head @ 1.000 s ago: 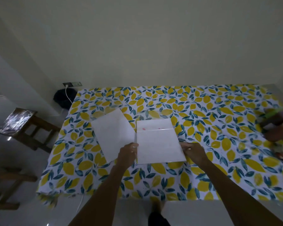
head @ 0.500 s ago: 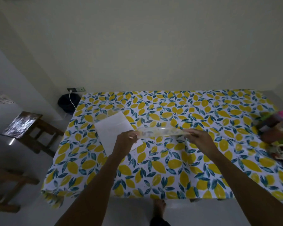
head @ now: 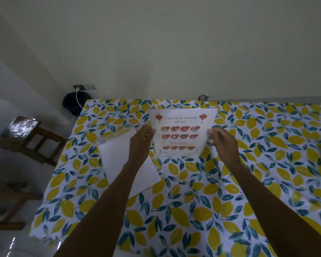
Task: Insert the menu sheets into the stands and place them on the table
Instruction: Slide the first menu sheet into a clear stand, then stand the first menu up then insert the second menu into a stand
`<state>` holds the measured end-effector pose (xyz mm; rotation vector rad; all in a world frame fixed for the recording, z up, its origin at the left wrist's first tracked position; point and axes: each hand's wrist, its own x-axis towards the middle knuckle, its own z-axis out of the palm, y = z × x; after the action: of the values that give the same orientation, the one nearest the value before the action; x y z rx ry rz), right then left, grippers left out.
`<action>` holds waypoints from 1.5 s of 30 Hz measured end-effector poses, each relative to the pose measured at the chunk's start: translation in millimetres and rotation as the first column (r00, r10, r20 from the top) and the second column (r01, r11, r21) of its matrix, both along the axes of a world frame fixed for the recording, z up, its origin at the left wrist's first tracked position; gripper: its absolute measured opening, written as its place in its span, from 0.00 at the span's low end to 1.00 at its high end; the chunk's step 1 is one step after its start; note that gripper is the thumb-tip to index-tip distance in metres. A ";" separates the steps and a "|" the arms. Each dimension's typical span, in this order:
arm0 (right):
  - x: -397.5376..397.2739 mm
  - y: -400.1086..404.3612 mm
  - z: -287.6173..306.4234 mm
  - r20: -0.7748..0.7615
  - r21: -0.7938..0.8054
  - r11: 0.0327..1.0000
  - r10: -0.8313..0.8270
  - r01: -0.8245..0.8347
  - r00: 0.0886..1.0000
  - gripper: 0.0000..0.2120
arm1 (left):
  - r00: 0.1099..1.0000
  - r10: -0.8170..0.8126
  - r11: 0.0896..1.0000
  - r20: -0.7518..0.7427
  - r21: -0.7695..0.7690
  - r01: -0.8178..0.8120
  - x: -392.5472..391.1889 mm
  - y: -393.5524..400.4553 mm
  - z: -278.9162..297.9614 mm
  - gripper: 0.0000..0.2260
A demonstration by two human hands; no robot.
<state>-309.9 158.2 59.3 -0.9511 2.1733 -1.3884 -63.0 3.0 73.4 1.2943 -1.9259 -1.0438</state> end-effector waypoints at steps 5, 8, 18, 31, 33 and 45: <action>-6.7 -16.2 -27.6 -0.003 0.069 0.997 -0.018 0.018 1.000 0.10 | 0.998 0.044 0.998 -0.037 0.054 -0.042 -16.3 -14.1 -13.4 0.05; -7.5 -17.2 -39.4 0.018 0.080 0.997 -0.021 0.019 1.000 0.11 | 0.999 0.050 0.997 -0.022 0.060 -0.048 -21.9 -15.9 -14.6 0.05; -2.1 -14.5 -57.7 0.002 0.063 0.997 -0.042 0.042 0.999 0.11 | 0.999 0.046 0.995 0.030 0.087 -0.048 -18.5 -15.2 -21.4 0.07; 27.6 -6.5 -48.6 0.090 0.299 0.941 -0.194 0.159 0.977 0.19 | 0.997 -0.040 0.999 0.061 -0.027 0.042 -1.1 -9.1 -18.0 0.13; 41.3 -0.7 -43.3 0.075 0.366 0.917 -0.201 0.161 0.977 0.19 | 0.995 -0.056 0.998 0.079 -0.039 0.059 15.7 -6.2 -20.3 0.14; 193.8 -7.8 -29.4 0.007 0.473 0.881 0.020 -0.022 1.000 0.14 | 0.971 -0.063 0.981 0.231 0.194 0.017 215.8 27.3 -72.3 0.19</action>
<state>-116.1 150.4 29.9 -0.7764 2.3320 -0.7765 152.8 30.3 1.1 1.5530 -2.0743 -1.1628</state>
